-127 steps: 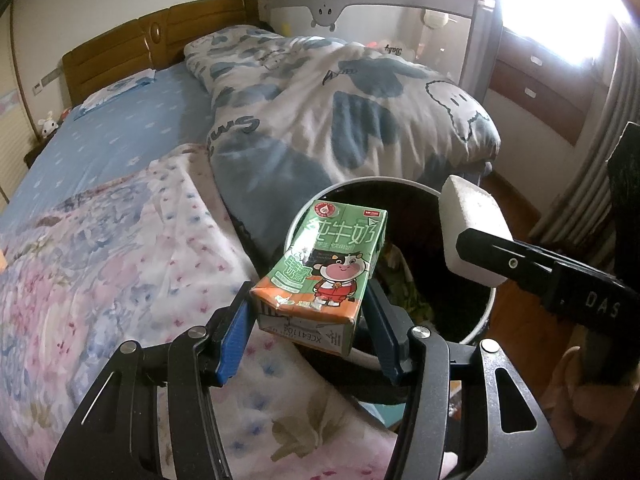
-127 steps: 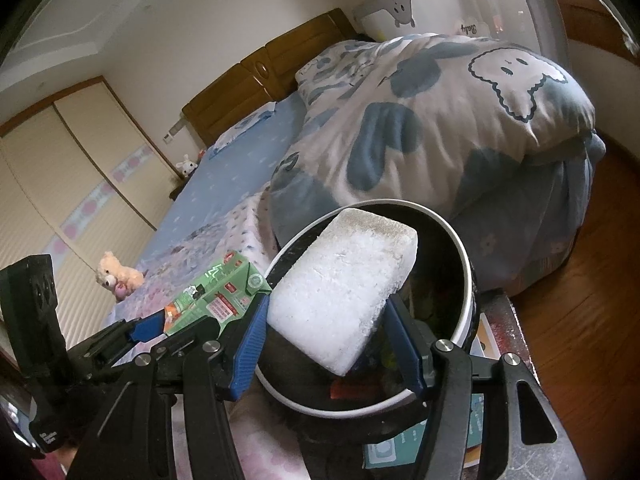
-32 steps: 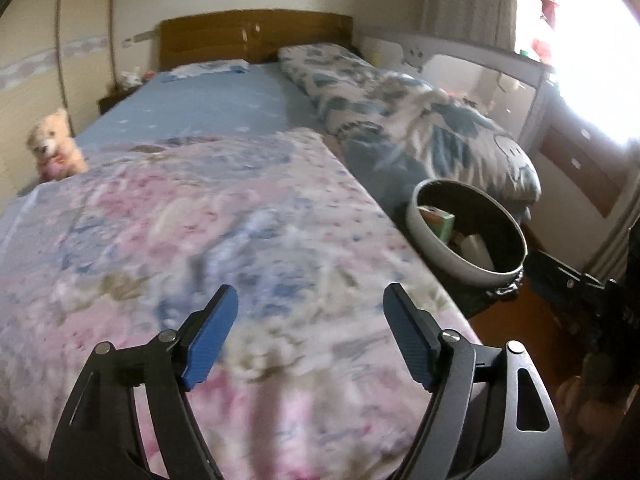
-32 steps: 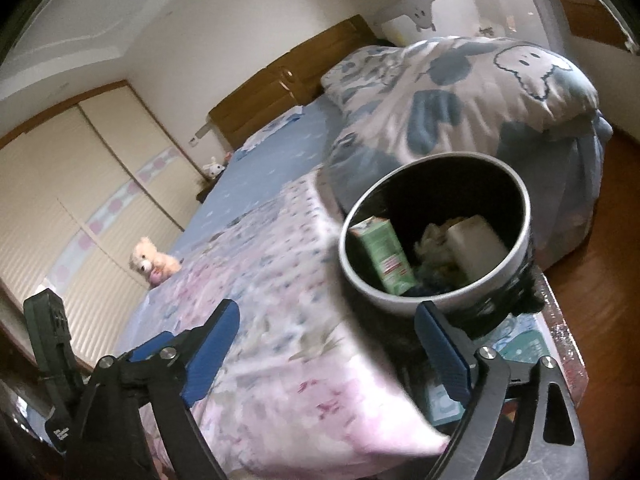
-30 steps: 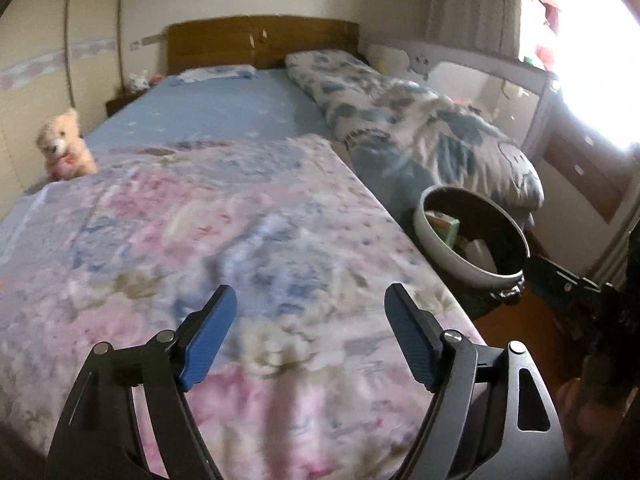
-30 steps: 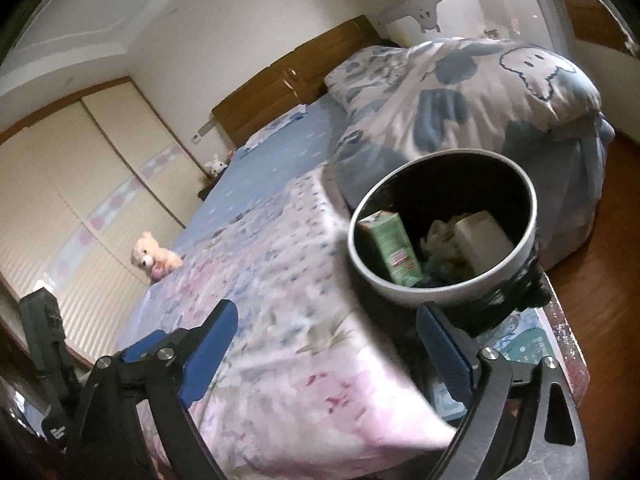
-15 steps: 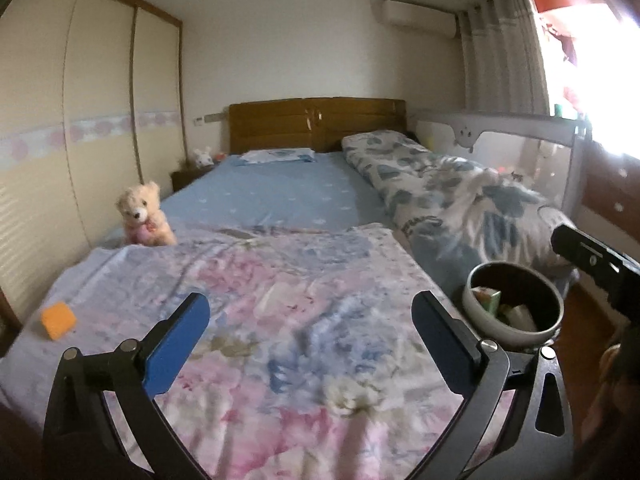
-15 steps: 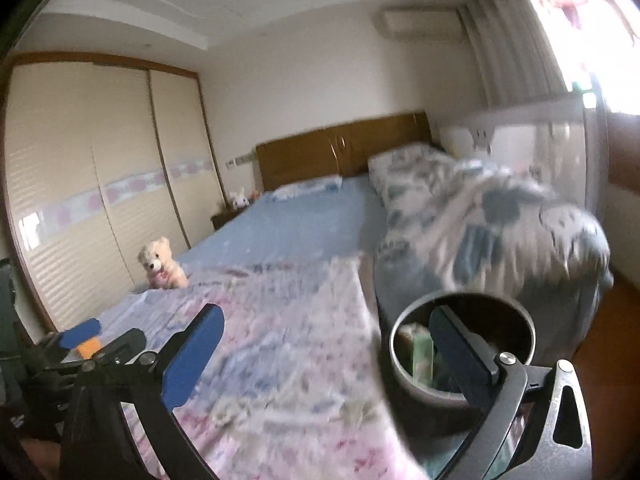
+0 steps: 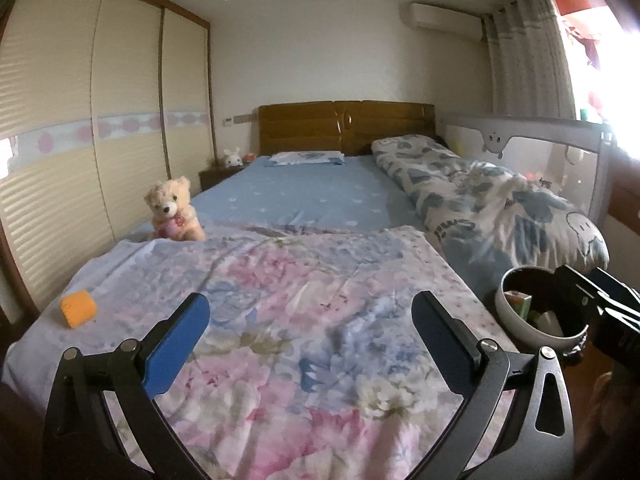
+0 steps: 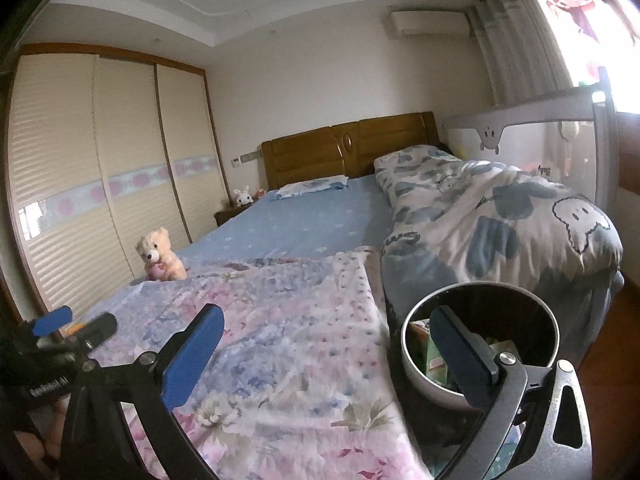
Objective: Collect trash
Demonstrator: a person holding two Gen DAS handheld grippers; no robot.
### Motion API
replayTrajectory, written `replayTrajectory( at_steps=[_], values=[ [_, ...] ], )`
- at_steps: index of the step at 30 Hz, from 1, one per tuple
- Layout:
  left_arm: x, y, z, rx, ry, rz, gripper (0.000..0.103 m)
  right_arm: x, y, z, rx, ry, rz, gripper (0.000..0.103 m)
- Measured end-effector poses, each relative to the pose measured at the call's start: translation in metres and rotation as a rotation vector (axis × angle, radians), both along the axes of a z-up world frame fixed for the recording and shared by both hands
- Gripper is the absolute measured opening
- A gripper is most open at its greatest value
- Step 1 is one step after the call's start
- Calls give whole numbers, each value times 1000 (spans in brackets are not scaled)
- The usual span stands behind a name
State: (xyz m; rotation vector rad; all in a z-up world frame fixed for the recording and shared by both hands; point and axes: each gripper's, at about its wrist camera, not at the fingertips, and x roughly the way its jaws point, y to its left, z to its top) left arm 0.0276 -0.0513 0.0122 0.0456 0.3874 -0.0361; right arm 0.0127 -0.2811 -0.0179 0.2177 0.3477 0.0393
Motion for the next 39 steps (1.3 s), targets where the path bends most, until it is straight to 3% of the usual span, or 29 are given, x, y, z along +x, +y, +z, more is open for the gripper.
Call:
replayTrajectory(
  at_steps=[39],
  values=[
    [-7, 4, 2, -1, -28, 8, 103, 1, 15, 1, -16, -27, 15, 103]
  ],
)
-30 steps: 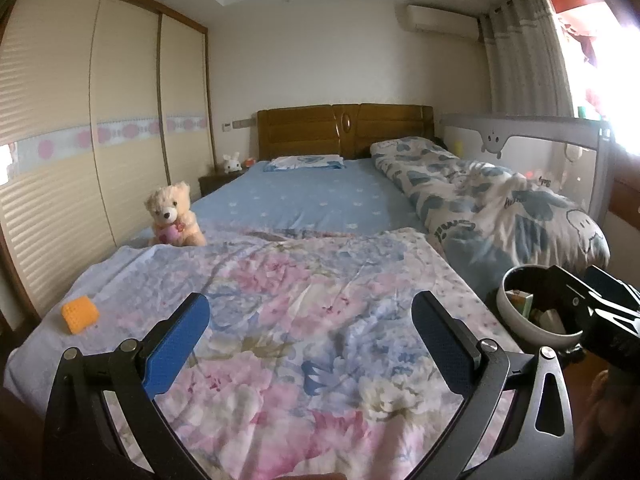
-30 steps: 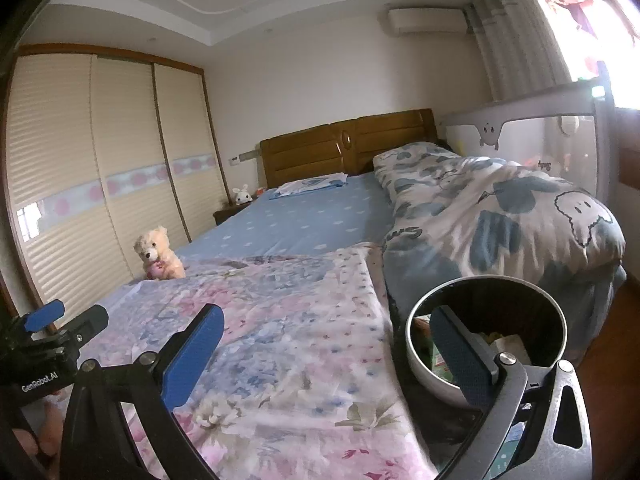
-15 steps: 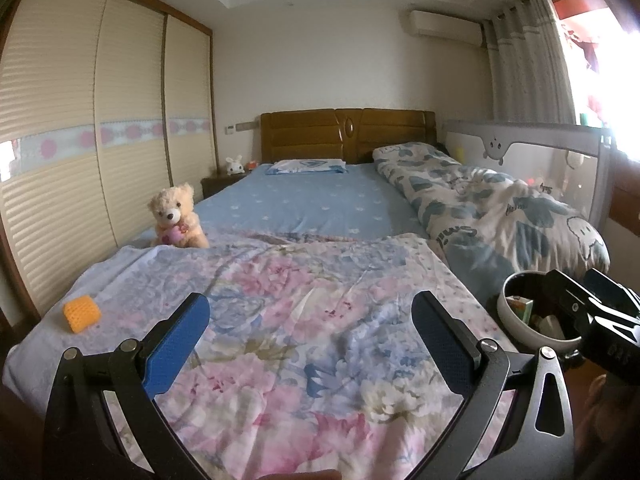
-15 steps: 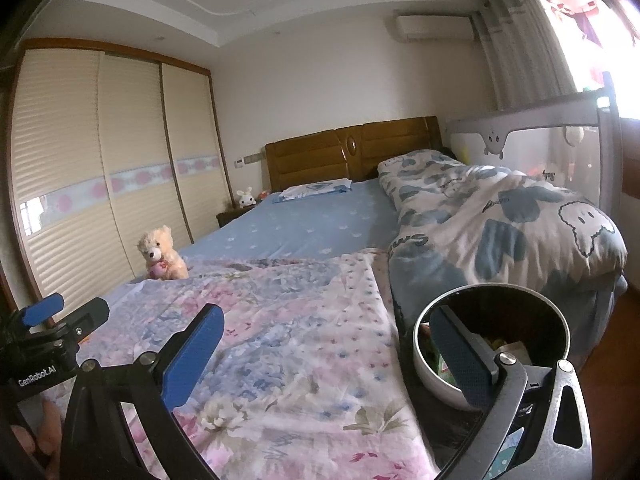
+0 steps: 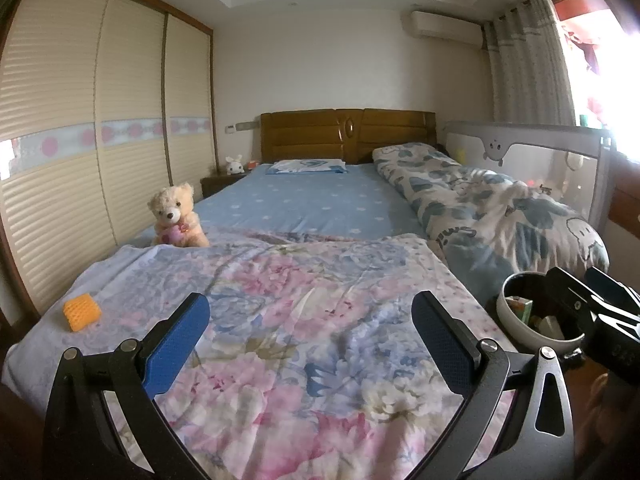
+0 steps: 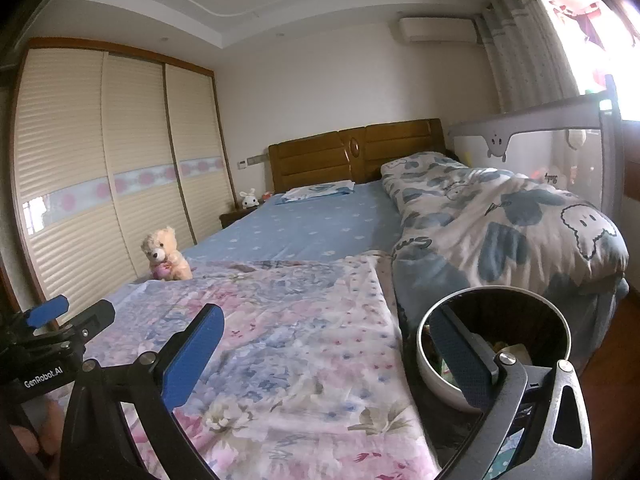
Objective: Collect trash
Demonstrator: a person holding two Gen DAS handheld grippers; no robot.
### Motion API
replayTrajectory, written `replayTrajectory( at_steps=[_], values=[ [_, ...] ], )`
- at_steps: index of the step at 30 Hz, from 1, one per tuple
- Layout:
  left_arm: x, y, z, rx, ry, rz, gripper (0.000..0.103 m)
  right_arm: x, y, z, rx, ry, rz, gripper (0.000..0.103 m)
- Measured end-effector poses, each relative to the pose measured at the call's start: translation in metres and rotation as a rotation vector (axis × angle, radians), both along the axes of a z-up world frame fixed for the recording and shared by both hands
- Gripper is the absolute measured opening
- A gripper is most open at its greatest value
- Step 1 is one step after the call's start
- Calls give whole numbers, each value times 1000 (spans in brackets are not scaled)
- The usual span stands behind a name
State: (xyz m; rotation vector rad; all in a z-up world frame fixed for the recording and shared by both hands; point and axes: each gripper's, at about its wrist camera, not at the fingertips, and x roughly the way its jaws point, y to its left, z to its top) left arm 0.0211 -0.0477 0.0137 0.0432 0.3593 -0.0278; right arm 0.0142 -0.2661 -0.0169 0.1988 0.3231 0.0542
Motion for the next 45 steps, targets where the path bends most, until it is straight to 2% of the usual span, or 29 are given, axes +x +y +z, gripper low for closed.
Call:
replayTrajectory(
  at_steps=[45],
  values=[
    [-1, 0, 0, -4, 0, 1, 103, -4, 8, 11, -11, -11, 25, 103]
  ],
)
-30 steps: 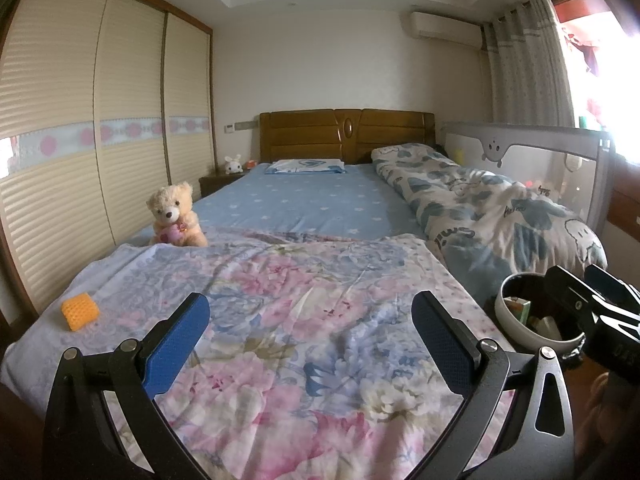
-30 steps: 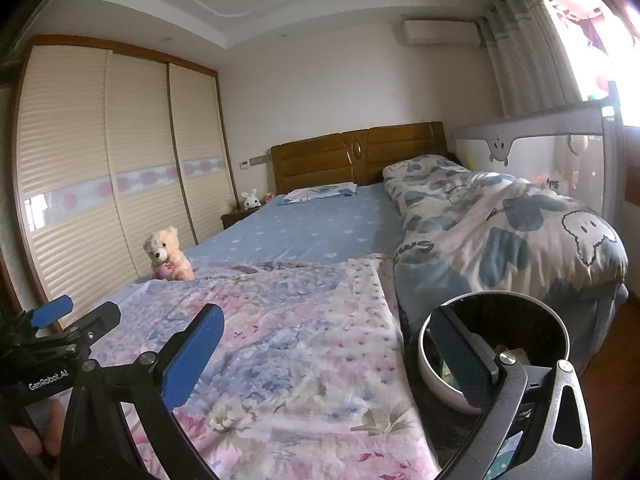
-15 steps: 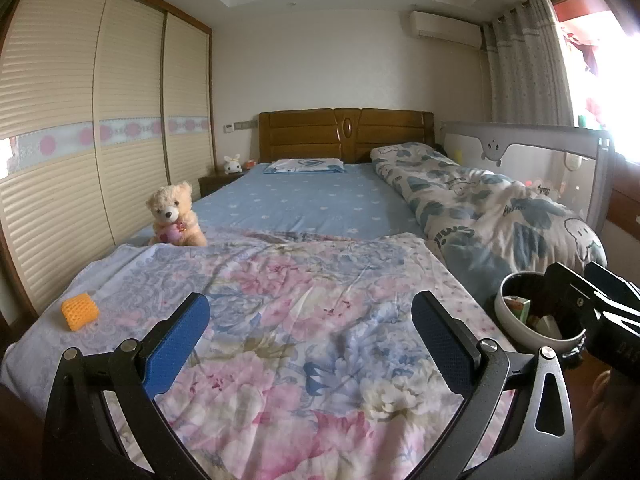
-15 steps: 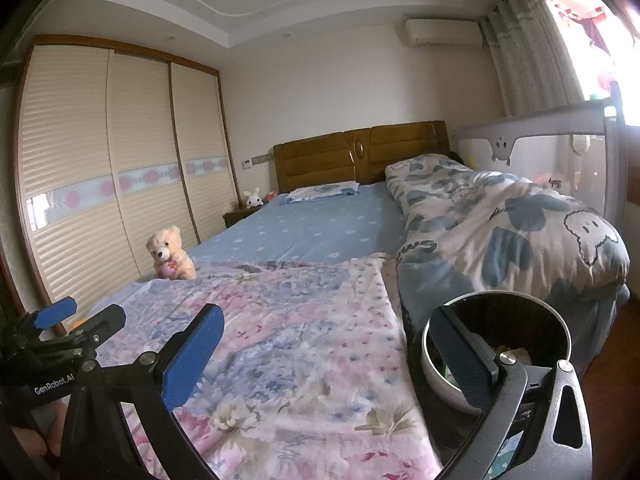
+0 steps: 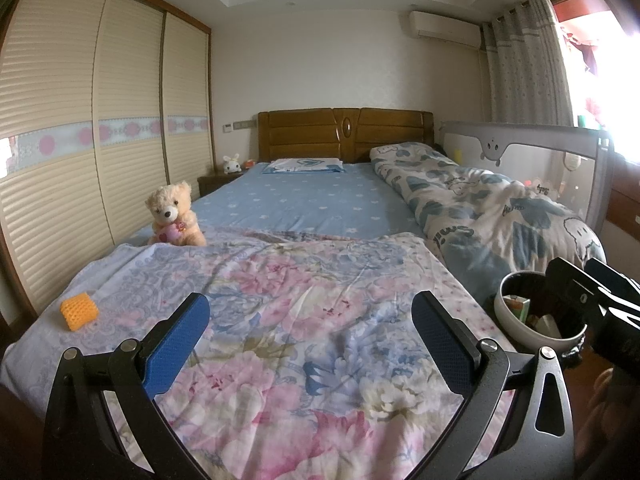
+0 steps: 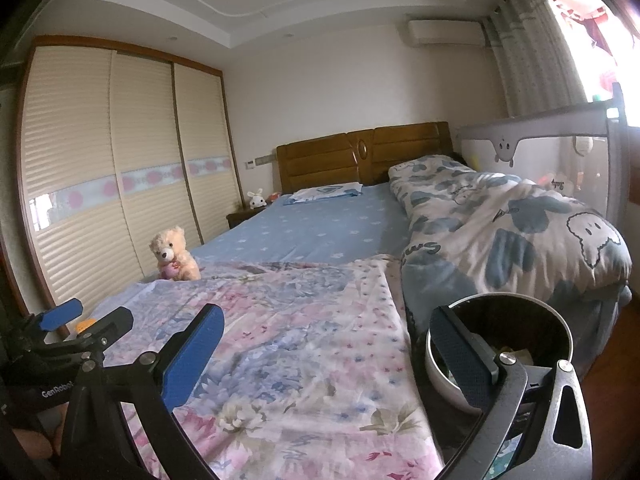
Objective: Collect trash
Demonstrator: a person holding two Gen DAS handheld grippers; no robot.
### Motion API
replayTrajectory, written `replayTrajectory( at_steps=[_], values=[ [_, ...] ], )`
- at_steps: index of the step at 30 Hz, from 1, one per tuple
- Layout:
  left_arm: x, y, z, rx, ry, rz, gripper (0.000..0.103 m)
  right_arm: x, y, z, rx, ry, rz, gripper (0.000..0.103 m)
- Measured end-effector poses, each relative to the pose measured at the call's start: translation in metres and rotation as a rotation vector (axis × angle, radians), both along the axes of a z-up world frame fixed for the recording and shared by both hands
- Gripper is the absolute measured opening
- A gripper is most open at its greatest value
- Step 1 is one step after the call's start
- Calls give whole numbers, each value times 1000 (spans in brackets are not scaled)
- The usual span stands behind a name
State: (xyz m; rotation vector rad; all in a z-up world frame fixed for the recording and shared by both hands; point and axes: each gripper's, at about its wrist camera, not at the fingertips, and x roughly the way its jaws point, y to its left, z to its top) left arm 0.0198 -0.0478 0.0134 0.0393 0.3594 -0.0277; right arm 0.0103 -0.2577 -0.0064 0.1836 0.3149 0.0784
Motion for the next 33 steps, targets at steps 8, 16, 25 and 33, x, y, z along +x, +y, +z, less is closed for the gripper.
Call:
replayTrajectory(
  at_steps=[8, 16, 25, 33],
  values=[
    [0, 0, 0, -1, 0, -1, 103, 0, 1, 0, 1, -1, 1, 103],
    [-1, -1, 0, -2, 2, -1, 103, -1, 2, 2, 1, 0, 6, 103],
    [-1, -1, 0, -3, 2, -2, 103, 1, 3, 3, 0, 1, 7, 103],
    [0, 0, 0, -3, 2, 0, 103, 0, 5, 4, 1, 1, 10, 103]
  ],
)
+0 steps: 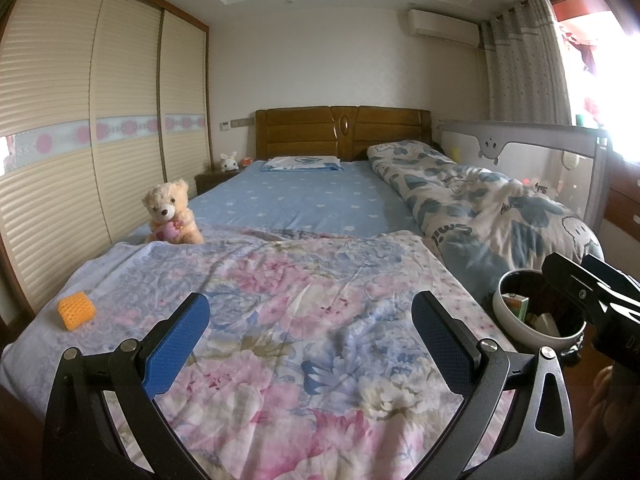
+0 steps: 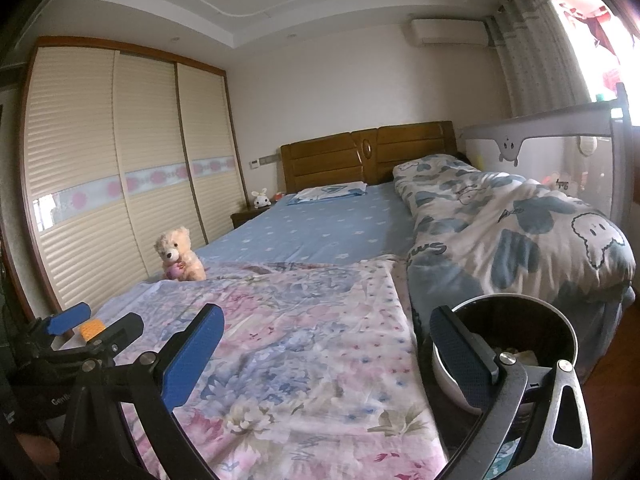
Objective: Collect trash
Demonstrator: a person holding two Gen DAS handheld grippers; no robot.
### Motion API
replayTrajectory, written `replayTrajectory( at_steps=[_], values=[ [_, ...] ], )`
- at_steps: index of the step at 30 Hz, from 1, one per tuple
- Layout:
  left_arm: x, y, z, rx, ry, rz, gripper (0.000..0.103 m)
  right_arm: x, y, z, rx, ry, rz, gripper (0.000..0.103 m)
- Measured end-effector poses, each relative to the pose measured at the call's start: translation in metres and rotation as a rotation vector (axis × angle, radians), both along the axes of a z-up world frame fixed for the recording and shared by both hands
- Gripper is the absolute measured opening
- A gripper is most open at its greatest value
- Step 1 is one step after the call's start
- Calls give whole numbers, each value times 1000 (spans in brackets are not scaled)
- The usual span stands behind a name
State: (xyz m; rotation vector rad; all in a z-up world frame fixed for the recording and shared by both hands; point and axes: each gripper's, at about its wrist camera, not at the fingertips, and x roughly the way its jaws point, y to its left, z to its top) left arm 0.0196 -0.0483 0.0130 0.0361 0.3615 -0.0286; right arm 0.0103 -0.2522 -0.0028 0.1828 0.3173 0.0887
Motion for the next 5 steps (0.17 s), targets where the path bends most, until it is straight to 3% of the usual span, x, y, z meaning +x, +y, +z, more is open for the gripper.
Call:
replayTrajectory(
  at_steps=[5],
  values=[
    [-4, -4, -2, -3, 13, -2, 103, 3, 4, -2, 3, 14, 7, 103]
  ],
)
